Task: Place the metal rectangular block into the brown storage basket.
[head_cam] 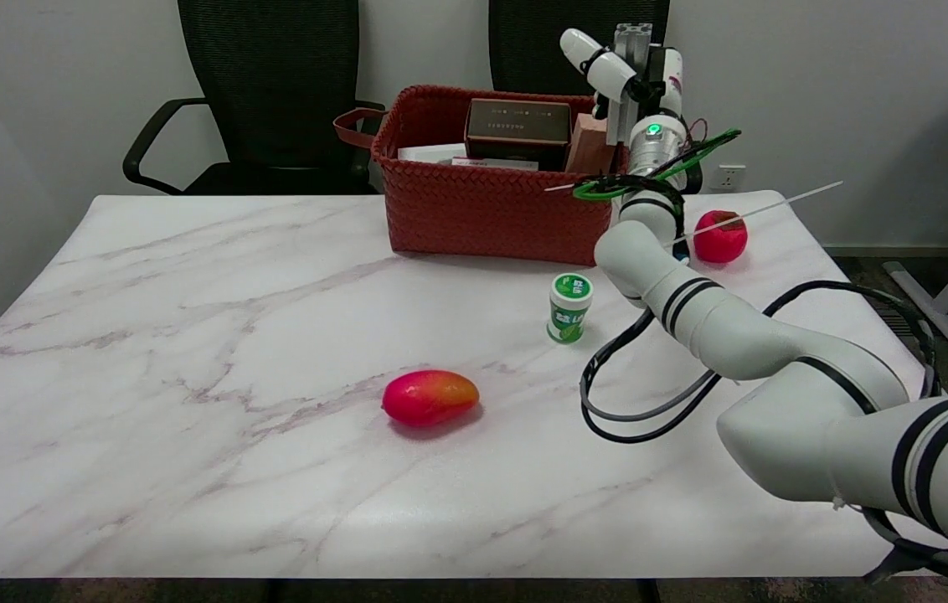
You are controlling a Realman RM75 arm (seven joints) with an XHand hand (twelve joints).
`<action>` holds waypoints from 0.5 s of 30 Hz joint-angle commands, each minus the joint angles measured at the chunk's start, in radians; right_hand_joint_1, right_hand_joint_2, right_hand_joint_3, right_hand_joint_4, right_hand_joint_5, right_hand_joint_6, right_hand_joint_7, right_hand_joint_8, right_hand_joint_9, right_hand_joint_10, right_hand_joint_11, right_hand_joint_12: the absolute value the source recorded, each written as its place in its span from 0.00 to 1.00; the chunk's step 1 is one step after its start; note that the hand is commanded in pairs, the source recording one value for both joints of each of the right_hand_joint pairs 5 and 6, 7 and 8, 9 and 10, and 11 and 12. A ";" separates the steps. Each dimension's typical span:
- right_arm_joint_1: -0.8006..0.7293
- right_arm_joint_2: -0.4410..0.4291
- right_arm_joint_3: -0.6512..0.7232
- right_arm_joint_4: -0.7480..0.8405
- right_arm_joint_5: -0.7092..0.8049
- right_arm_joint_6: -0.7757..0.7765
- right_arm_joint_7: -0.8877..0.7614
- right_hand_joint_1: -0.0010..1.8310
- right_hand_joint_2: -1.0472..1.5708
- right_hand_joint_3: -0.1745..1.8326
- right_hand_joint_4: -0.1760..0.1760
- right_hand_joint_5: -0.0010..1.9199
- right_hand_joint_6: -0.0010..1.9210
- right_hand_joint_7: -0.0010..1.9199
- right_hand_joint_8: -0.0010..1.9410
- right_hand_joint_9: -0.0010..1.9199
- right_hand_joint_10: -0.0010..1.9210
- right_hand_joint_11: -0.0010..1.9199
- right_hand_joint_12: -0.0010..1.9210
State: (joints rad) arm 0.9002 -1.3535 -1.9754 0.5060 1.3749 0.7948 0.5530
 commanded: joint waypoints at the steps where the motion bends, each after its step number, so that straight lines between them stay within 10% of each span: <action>1: 0.064 -0.043 -0.026 -0.108 0.010 -0.082 0.074 0.42 0.73 0.10 0.50 0.77 0.77 0.87 0.86 0.83 0.83 0.86 0.86; 15: 0.070 -0.053 -0.026 -0.169 0.010 -0.095 0.084 0.41 0.73 0.09 0.50 0.76 0.76 0.86 0.85 0.82 0.82 0.84 0.84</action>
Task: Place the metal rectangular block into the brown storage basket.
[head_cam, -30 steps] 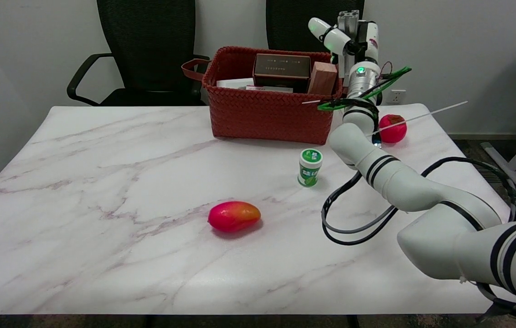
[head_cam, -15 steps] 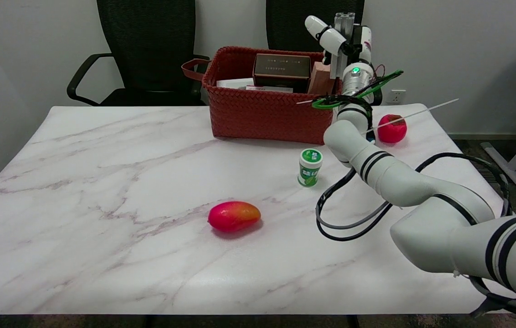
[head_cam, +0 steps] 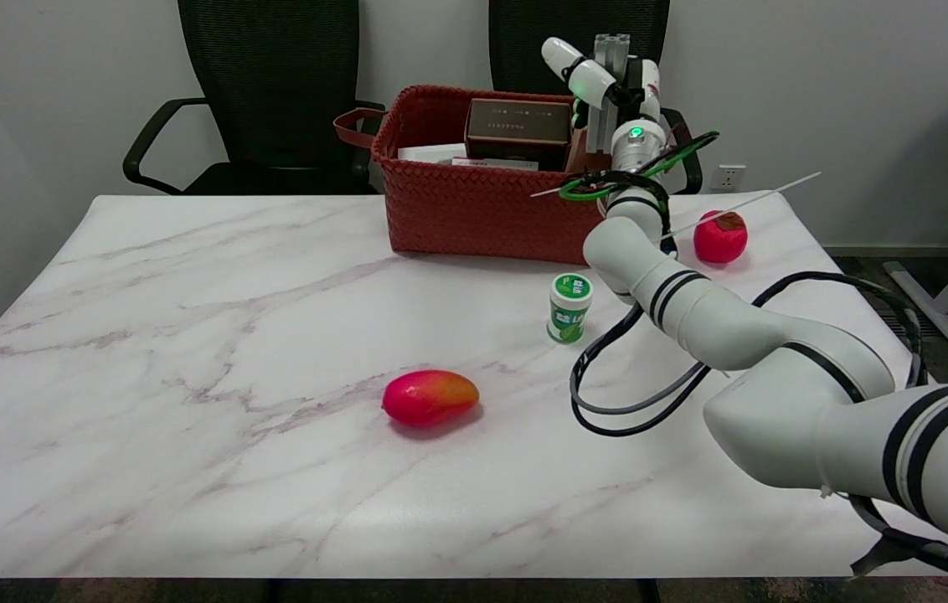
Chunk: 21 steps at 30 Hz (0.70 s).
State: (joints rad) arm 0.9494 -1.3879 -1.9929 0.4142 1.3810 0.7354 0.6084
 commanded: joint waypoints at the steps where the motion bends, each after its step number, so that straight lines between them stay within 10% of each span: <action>1: 0.018 -0.018 -0.008 -0.080 0.003 -0.036 0.029 0.41 0.73 0.09 0.50 0.76 0.76 0.86 0.85 0.82 0.82 0.84 0.84; 15: -0.002 -0.009 -0.008 -0.086 0.003 -0.036 0.064 0.40 0.73 0.08 0.50 0.75 0.75 0.85 0.84 0.81 0.81 0.81 0.81; 21: -0.007 -0.004 -0.008 -0.076 -0.006 -0.036 0.064 0.40 0.66 0.12 0.50 0.55 0.55 0.76 0.76 0.66 0.66 0.64 0.64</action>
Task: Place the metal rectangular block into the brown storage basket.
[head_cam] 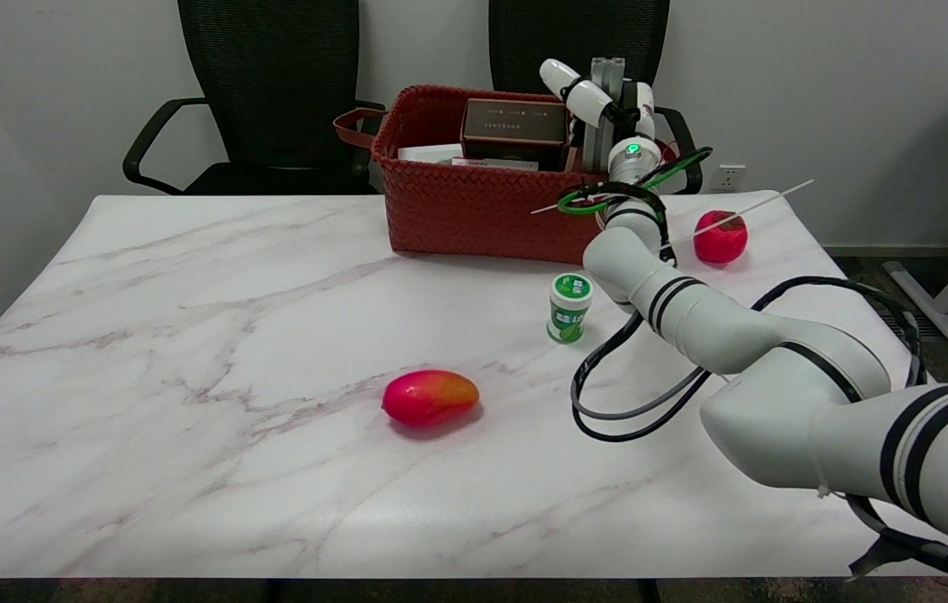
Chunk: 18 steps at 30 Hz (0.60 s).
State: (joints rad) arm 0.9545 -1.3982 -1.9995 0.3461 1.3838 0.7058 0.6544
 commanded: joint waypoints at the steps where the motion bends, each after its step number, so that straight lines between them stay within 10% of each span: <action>1: -0.013 0.007 -0.002 -0.006 -0.009 -0.006 0.018 0.40 0.65 0.12 0.50 0.52 0.52 0.74 0.73 0.62 0.62 0.60 0.60; 11: -0.026 0.036 -0.040 0.038 -0.010 0.006 0.018 0.44 0.55 0.07 0.50 0.27 0.27 0.25 0.25 0.19 0.19 0.19 0.19; 18: -0.039 0.058 -0.050 0.092 -0.013 0.014 0.009 0.42 0.54 0.02 0.50 0.14 0.14 0.17 0.17 0.13 0.13 0.12 0.12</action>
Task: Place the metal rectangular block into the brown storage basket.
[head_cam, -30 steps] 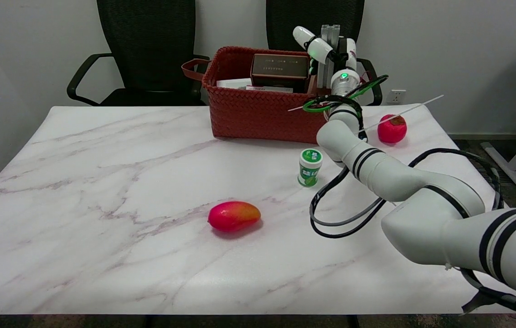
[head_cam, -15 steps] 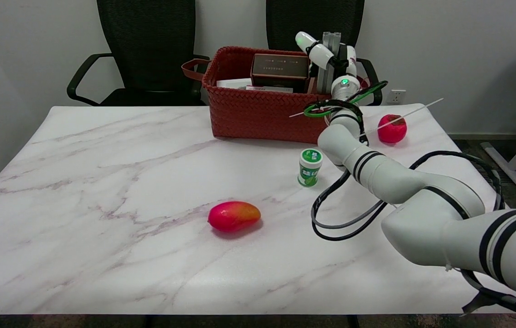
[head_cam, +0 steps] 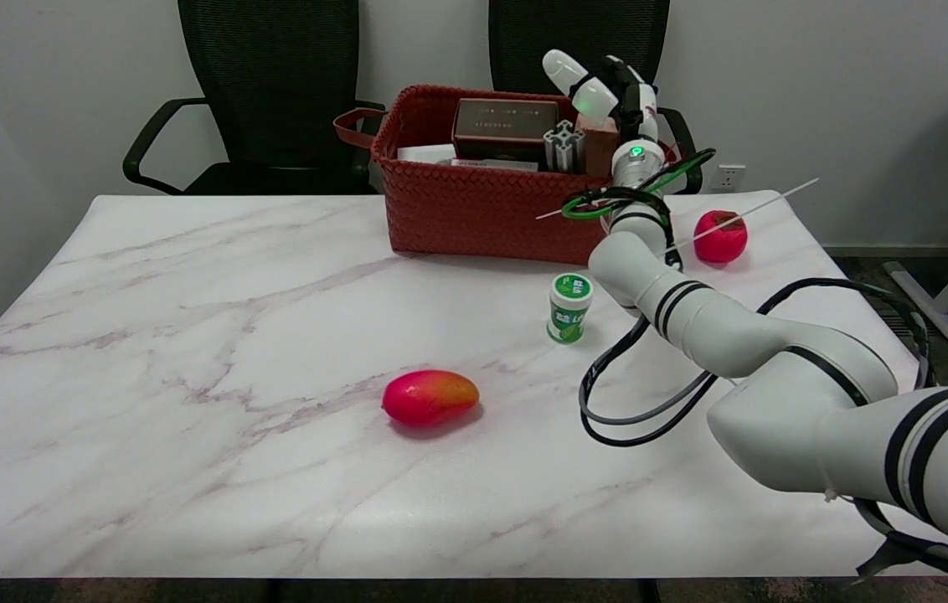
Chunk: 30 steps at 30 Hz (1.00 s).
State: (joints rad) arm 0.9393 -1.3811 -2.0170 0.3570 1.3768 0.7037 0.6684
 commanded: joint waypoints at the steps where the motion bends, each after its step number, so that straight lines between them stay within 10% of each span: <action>1: -0.028 0.045 -0.033 0.091 -0.013 0.024 -0.005 0.44 0.54 0.02 0.50 0.13 0.13 0.17 0.17 0.13 0.13 0.12 0.12; 5: -0.056 0.065 -0.032 0.146 -0.064 0.099 -0.005 0.44 0.53 0.02 0.50 0.09 0.09 0.13 0.12 0.09 0.09 0.00 0.00; 30: -0.590 0.309 0.156 0.906 -0.034 0.244 -0.490 0.55 0.51 0.15 0.50 0.04 0.04 0.08 0.08 0.06 0.06 0.00 0.00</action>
State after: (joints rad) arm 0.6970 -1.1967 -1.9813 0.8211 1.3482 0.8462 0.5211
